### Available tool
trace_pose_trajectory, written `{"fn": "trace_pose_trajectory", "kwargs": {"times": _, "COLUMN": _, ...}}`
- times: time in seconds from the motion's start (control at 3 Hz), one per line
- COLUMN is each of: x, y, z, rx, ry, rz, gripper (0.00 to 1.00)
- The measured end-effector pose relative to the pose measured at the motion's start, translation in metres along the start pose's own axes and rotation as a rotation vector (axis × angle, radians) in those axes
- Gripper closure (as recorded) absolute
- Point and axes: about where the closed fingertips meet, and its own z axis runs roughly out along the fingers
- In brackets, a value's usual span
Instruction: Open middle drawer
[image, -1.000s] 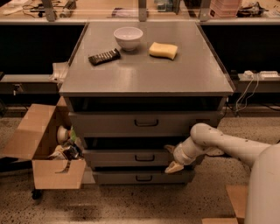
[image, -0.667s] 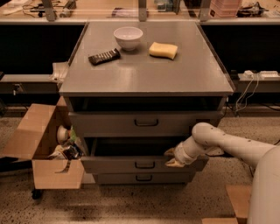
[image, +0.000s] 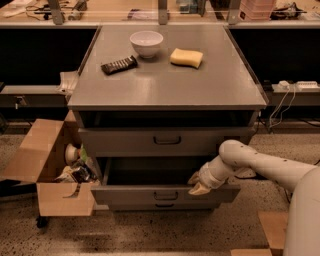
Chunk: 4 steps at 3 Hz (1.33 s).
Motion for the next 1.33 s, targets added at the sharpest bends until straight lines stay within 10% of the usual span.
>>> {"fn": "trace_pose_trajectory", "kwargs": {"times": 1.33, "x": 0.0000, "y": 0.0000, "z": 0.0001, "rx": 0.000, "ry": 0.000, "rz": 0.000, "gripper": 0.06}}
